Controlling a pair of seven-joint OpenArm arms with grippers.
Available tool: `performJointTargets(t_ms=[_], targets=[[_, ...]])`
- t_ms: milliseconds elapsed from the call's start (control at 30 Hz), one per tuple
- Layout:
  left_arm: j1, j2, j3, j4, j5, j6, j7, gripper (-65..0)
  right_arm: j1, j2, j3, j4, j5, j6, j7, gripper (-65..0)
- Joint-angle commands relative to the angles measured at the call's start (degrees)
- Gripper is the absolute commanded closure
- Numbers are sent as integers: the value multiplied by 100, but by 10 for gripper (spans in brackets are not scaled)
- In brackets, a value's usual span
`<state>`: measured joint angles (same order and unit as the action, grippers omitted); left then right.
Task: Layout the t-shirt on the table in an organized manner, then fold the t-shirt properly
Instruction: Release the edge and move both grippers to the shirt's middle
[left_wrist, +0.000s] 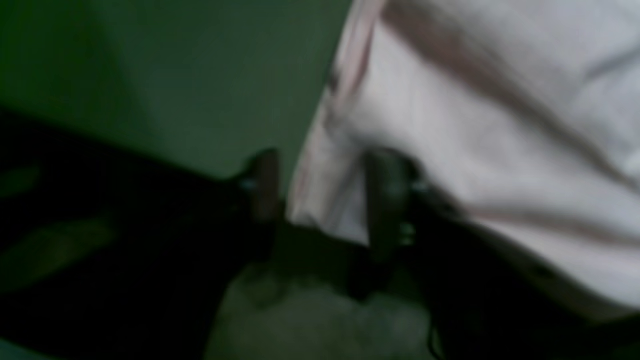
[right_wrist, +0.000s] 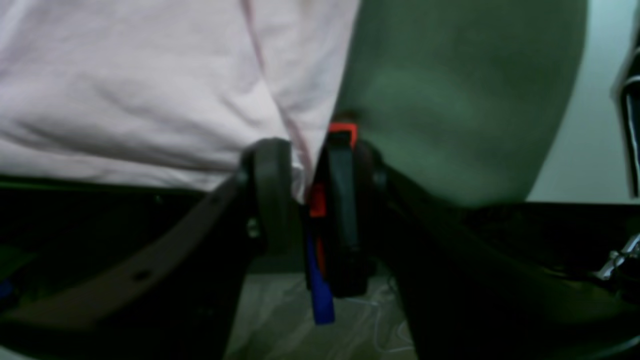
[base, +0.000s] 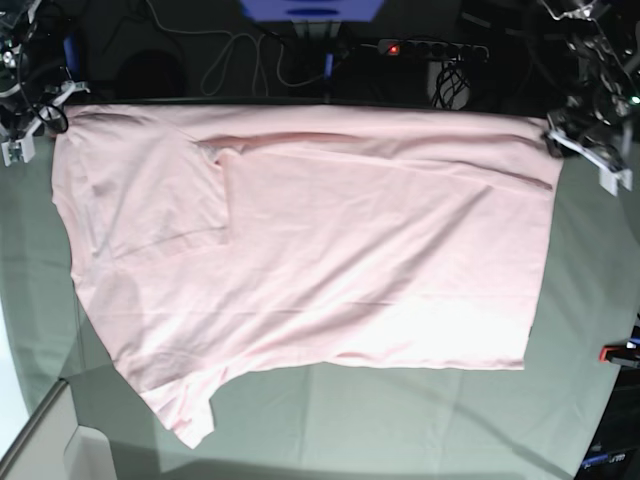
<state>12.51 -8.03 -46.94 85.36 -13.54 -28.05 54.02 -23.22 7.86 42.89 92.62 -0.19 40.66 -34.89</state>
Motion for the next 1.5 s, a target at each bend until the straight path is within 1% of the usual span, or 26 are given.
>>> performJointTargets(t_ms=[0, 133, 200, 267, 367, 500, 533, 600, 667, 733, 833, 933, 967, 1033, 1133, 1200, 1300, 1367, 1467], targets=[[-7, -115, -23, 224, -75, -3, -88, -311, 6, 71, 146, 96, 14, -66, 39, -232], [-7, -133, -75, 637, -75, -3, -79, -312, 182, -60, 647, 105, 23, -66, 74, -237], [-95, -133, -295, 787, -75, -3, -96, -315, 340, -87, 1007, 79, 23, -66, 74, -238], [-412, -133, -366, 857, -75, -3, -105, -316, 516, -140, 1245, 96, 23, -66, 74, -238], [-974, -133, -374, 831, -22, -3, -79, -316, 788, -122, 1482, 105, 23, -66, 74, -238], [-1669, -133, -374, 778, -13, 58, -132, -316, 1210, -60, 1517, 96, 14, -66, 74, -238], [-1836, -133, -374, 778, -13, 58, -132, -316, 1386, 1, 1482, 96, 14, -66, 74, -238], [-2082, -107, -366, 778, -13, 67, -132, -316, 1694, 107, 1209, 70, 14, -66, 65, -239], [-2232, -80, -357, 769, -4, 76, -140, -316, 1931, 274, 796, 52, 14, -66, 48, -239], [-2363, -63, -339, 541, -4, 76, -140, -316, 2230, 432, 357, -159, 14, -66, 74, -239], [-2645, -133, -84, -189, -4, 76, -176, -316, 2995, 748, -267, -994, -12, -66, 74, -239], [-2697, -177, -5, -611, -4, 76, -624, -316, 3900, 1100, -760, -2304, -320, -66, 136, -249], [-2697, -177, -5, -664, -4, 76, -765, -316, 4182, 1188, -918, -2787, -434, -66, 250, -261], [-2689, -168, -5, -699, -4, 76, -923, -316, 4806, 1355, -1155, -3912, -628, -66, 786, -288], [-2689, -203, -5, -699, -4, 76, -993, -316, 5571, 1478, -1463, -5381, -997, -66, 1832, -327], [-2697, -212, -5, -699, 31, 76, -1020, -316, 5931, 1540, -1656, -6251, -1331, -66, 2500, -352], [-2864, -177, -5, -778, 391, 76, -1099, -316, 6274, 1540, -1885, -7227, -1621, -97, 3555, -373], [-3032, -159, -14, -1007, 646, 76, -1248, -316, 6406, 1540, -2043, -7614, -1621, -519, 3933, -377], [-3322, -159, -14, -1622, 989, 76, -1512, -316, 6450, 1531, -2202, -7825, -1621, -1082, 4109, -377]])
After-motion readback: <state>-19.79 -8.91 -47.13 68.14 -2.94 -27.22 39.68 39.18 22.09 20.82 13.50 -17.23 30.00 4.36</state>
